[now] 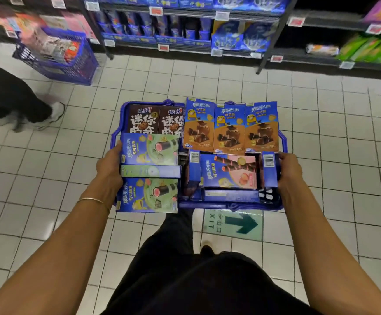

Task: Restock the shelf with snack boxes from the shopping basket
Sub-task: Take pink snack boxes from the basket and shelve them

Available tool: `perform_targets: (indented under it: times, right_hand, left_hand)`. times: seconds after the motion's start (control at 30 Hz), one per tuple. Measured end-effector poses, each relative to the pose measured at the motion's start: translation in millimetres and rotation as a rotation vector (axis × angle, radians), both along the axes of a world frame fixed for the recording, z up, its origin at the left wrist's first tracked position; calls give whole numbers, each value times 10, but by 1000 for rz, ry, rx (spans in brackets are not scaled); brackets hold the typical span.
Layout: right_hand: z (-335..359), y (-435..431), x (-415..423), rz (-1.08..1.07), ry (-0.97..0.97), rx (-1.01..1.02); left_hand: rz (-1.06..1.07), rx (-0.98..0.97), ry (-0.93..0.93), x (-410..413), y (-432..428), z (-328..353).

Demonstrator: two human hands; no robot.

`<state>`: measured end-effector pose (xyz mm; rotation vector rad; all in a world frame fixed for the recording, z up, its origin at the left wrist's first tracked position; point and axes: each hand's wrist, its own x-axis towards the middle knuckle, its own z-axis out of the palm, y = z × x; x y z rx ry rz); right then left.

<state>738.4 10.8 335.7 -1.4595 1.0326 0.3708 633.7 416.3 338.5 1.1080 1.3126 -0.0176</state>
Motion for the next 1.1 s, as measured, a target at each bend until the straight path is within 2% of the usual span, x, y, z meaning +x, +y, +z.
perform_targets:
  times: [0.37, 0.6, 0.83, 1.1]
  right_hand:
    - [-102, 809, 2167, -78, 52, 27]
    - [-615, 1097, 3721, -40, 81, 73]
    - [-1292, 1445, 5121, -91, 88, 99]
    - [-3031, 1773, 6321, -173, 19, 151]
  left_hand:
    - [-56, -5, 44, 2382, 829, -60]
    - [-71, 6, 72, 3913, 1104, -557]
    - [-82, -14, 57, 5360, 1365, -1367]
    - [-151, -14, 6, 6802, 1736, -3128]
